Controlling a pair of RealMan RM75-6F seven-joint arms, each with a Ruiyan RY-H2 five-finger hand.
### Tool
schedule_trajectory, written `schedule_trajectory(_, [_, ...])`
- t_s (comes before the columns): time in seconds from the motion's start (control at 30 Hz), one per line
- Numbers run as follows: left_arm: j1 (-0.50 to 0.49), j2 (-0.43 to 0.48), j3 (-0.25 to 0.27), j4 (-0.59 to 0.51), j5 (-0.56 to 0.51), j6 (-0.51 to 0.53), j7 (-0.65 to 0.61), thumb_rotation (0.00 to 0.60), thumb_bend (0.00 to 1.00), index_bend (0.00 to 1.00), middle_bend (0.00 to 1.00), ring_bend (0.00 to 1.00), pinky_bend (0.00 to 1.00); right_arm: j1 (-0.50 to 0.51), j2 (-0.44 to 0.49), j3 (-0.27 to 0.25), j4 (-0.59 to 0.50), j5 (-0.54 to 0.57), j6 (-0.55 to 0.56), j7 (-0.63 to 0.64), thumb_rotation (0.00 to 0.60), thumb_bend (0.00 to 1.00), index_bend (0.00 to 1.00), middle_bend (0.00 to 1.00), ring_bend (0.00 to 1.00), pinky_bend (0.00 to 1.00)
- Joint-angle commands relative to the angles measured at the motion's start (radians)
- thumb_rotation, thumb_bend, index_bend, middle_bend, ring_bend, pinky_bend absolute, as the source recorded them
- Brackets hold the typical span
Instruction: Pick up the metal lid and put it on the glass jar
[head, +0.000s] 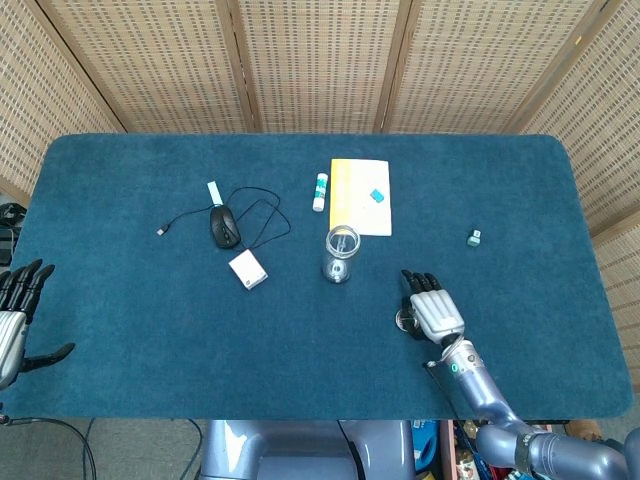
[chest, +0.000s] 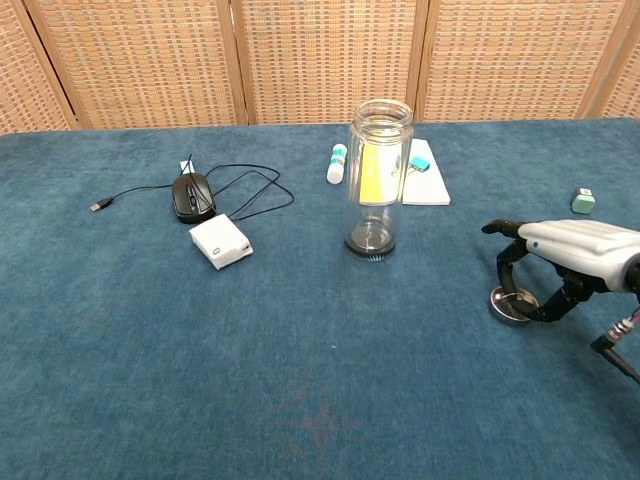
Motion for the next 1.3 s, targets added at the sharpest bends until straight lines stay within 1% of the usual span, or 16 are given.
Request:
schedule_trajectory(0.03, [-0.001,0.0,0.0,0.0,-0.001,-0.001,0.001,0.6,0.0,0.0,0.0,0.0,0.0,0.0,0.0,-0.001,-0.001,-0.006,0.004,0.004,0.6,0.59,0.66,0.0,0.0,0.02])
schedule_trajectory(0.27, [-0.001,-0.001,0.0,-0.001,-0.002,-0.001,0.003,0.6,0.0,0.0,0.0,0.0,0.0,-0.002,0.007,-0.004,-0.016,-0.026,0.014,0.02,0.6,0.62,0.66,0.0,0.0,0.02])
schedule_trajectory(0.4, [-0.003,-0.001,0.0,-0.001,-0.005,-0.006,0.001,0.6,0.0,0.0,0.0,0.0,0.0,-0.009,0.038,-0.002,-0.058,-0.046,0.038,0.025,0.6,0.64,0.67,0.01,0.0,0.02])
schedule_trajectory(0.5, [-0.003,0.001,-0.001,-0.001,-0.006,-0.007,-0.002,0.6,0.0,0.0,0.0,0.0,0.0,-0.018,0.081,0.003,-0.111,-0.068,0.065,0.034,0.6,0.64,0.67,0.02,0.0,0.02])
schedule_trajectory(0.8, [0.001,0.006,0.003,-0.005,0.006,0.003,-0.012,0.6,0.0,0.0,0.0,0.0,0.0,-0.054,0.283,0.045,-0.323,-0.13,0.159,0.07,0.6,0.65,0.67,0.02,0.0,0.02])
schedule_trajectory(0.93, [0.002,0.007,0.005,-0.005,0.011,0.005,-0.014,0.6,0.0,0.0,0.0,0.0,0.0,-0.051,0.362,0.081,-0.394,-0.132,0.183,0.056,0.6,0.65,0.67,0.02,0.0,0.02])
schedule_trajectory(1.03, [0.002,0.006,0.005,-0.005,0.013,0.006,-0.012,0.6,0.0,0.0,0.0,0.0,0.0,-0.028,0.412,0.127,-0.434,-0.095,0.183,0.02,0.6,0.65,0.67,0.02,0.0,0.02])
schedule_trajectory(1.13, [-0.001,0.004,0.004,-0.003,0.008,0.001,-0.001,0.6,0.0,0.0,0.0,0.0,0.0,0.018,0.451,0.195,-0.48,-0.021,0.176,-0.028,0.6,0.65,0.67,0.02,0.0,0.02])
schedule_trajectory(1.27, [-0.006,0.0,0.0,-0.001,-0.004,-0.007,0.006,0.6,0.0,0.0,0.0,0.0,0.0,0.081,0.469,0.259,-0.511,0.067,0.161,-0.091,0.6,0.65,0.67,0.02,0.0,0.02])
schedule_trajectory(1.3, [-0.008,-0.002,-0.003,0.0,-0.011,-0.01,0.007,0.6,0.0,0.0,0.0,0.0,0.0,0.118,0.47,0.289,-0.521,0.121,0.149,-0.123,0.6,0.65,0.67,0.02,0.0,0.02])
